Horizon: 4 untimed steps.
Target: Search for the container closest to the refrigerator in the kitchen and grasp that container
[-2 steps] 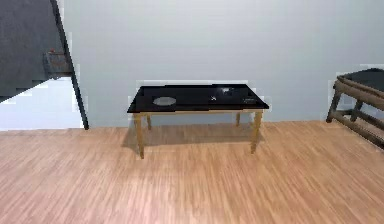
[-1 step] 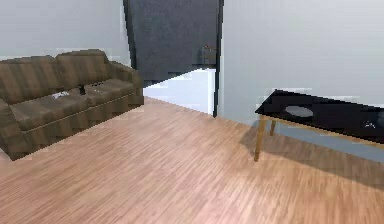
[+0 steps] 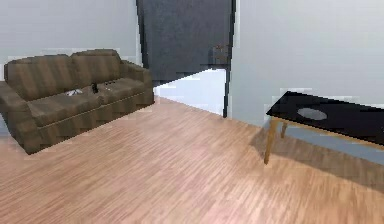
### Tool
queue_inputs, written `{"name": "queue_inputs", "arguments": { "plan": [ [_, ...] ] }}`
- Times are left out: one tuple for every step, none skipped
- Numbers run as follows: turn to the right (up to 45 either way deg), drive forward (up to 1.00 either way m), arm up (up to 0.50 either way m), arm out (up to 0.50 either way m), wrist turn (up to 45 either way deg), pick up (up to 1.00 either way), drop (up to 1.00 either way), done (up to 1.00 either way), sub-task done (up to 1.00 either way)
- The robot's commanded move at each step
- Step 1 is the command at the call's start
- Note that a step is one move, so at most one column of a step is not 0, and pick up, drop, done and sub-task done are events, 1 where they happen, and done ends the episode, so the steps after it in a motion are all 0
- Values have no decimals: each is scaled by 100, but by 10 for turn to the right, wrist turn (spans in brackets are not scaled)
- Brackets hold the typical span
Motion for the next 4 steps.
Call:
{"name": "queue_inputs", "arguments": {
  "plan": [
    [0, 100, 0, 0, 0, 0, 0, 0, 0],
    [0, 100, 0, 0, 0, 0, 0, 0, 0],
    [0, 100, 0, 0, 0, 0, 0, 0, 0],
    [-30, 0, 0, 0, 0, 0, 0, 0, 0]
  ]
}}
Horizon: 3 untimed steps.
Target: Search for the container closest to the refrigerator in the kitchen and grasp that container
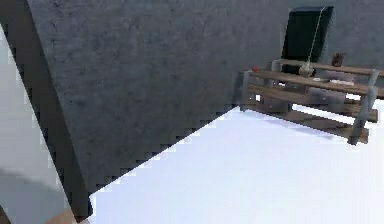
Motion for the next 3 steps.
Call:
{"name": "queue_inputs", "arguments": {
  "plan": [
    [0, 20, 0, 0, 0, 0, 0, 0, 0],
    [360, 0, 0, 0, 0, 0, 0, 0, 0],
    [0, 30, 0, 0, 0, 0, 0, 0, 0]
  ]
}}
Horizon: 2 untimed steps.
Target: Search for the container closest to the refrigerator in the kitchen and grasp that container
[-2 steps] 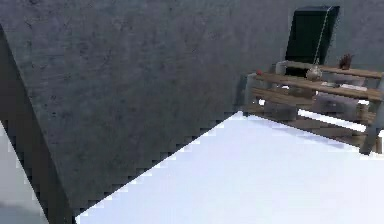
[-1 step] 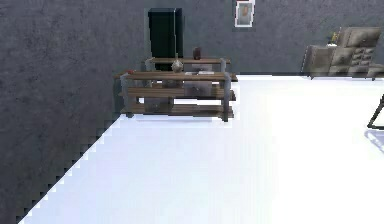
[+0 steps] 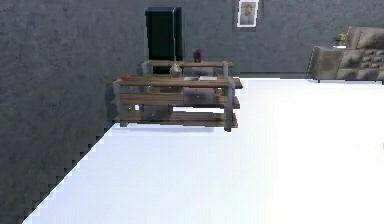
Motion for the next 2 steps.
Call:
{"name": "queue_inputs", "arguments": {
  "plan": [
    [360, 0, 0, 0, 0, 0, 0, 0, 0],
    [0, 100, 0, 0, 0, 0, 0, 0, 0]
  ]
}}
